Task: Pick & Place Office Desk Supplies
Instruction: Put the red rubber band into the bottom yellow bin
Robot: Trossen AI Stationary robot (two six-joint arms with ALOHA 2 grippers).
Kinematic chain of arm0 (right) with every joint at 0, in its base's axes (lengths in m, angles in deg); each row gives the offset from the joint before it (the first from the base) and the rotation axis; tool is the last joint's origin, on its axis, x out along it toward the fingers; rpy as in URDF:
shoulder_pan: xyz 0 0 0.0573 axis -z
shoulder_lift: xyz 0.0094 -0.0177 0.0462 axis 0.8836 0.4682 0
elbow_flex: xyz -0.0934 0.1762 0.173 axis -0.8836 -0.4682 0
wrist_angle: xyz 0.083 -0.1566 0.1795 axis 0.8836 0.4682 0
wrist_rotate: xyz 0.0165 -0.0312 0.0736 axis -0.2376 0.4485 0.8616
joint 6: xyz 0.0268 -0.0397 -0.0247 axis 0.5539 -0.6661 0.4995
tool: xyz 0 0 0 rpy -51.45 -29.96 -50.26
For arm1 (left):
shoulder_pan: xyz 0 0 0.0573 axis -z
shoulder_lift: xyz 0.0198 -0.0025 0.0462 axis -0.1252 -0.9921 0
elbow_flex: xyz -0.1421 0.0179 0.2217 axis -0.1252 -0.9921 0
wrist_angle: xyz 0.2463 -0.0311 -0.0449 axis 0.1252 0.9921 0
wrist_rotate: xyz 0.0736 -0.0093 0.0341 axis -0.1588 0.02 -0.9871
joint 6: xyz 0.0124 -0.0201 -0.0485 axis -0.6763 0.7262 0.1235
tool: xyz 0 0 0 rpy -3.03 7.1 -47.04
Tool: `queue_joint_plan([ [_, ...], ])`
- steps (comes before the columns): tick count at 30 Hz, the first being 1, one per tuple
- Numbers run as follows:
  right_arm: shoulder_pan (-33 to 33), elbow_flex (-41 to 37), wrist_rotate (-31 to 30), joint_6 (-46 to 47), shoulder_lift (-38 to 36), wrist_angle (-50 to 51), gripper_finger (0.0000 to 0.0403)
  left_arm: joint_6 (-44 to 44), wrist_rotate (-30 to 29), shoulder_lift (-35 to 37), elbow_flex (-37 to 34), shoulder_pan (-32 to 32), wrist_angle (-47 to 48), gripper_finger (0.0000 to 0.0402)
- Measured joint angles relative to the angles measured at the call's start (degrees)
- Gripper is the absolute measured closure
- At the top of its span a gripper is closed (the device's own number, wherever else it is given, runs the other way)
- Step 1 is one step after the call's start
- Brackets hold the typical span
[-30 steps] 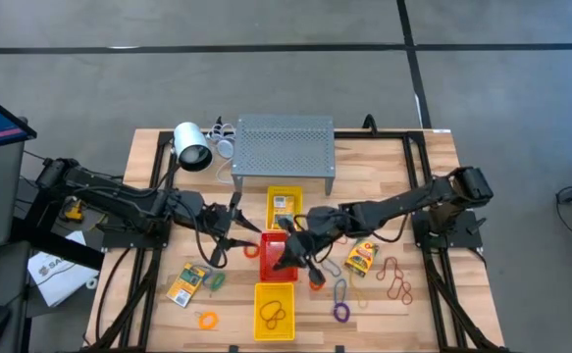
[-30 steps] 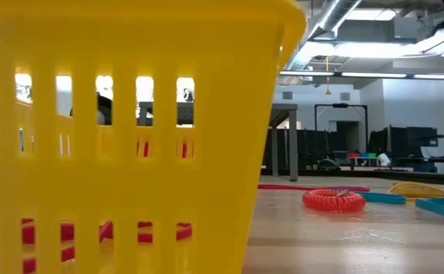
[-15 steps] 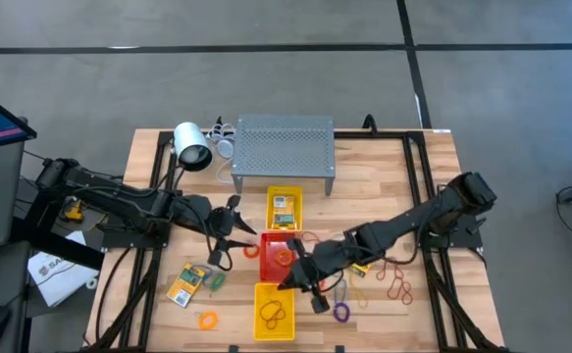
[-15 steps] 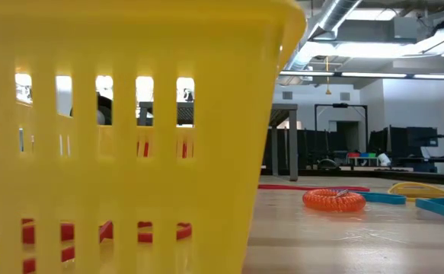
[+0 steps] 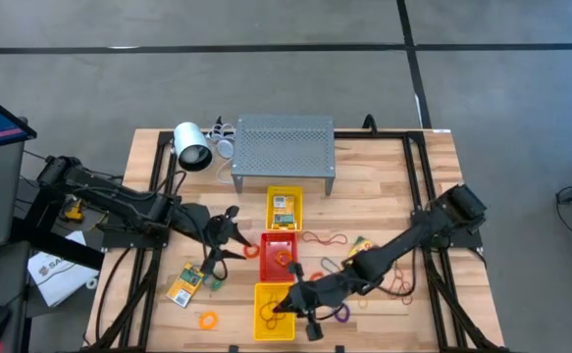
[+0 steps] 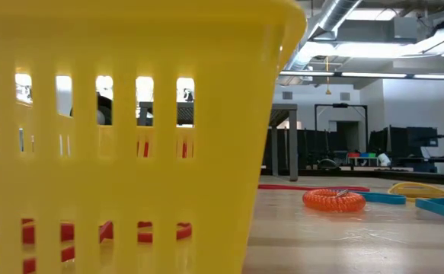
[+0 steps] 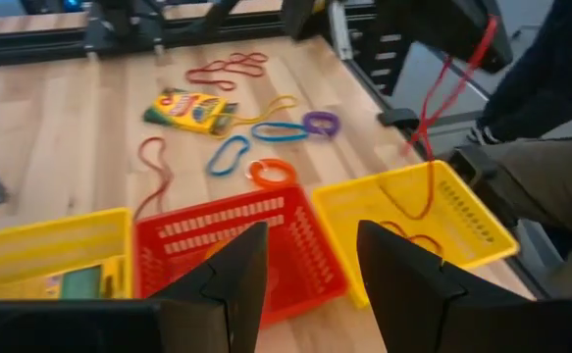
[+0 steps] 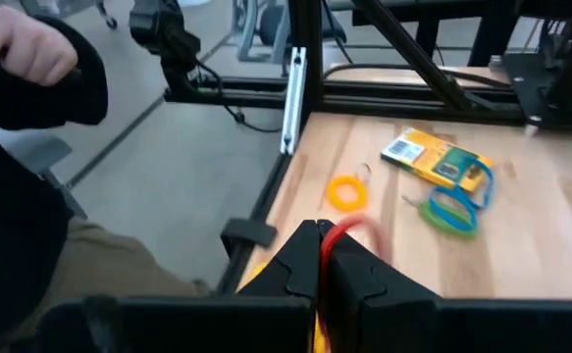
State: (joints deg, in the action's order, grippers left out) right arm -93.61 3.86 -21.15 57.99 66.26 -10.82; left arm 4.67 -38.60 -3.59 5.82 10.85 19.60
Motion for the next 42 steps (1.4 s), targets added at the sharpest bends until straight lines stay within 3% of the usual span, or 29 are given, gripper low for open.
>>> queue_joint_plan([
  [11, 0.52, 11.39, -0.04, 2.68, 12.41, -0.21, 0.0403, 0.63, 0.00, 5.63, -0.04, 9.75, 0.15, 0.0248],
  [20, 0.60, 14.62, -0.48, 10.44, 14.97, 7.14, 0.0403, 0.62, -0.40, 10.22, -0.04, 16.14, 0.26, 0.0248],
  [34, 0.42, 14.60, -0.96, 18.44, 14.99, 18.02, 0.0403, 0.61, -0.92, 10.01, -0.07, 17.18, 0.29, 0.0248],
  [42, 0.51, 14.62, 0.99, 20.59, 15.73, 18.50, 0.0403, 0.61, -0.92, 10.01, -0.07, 17.18, 0.31, 0.0248],
])
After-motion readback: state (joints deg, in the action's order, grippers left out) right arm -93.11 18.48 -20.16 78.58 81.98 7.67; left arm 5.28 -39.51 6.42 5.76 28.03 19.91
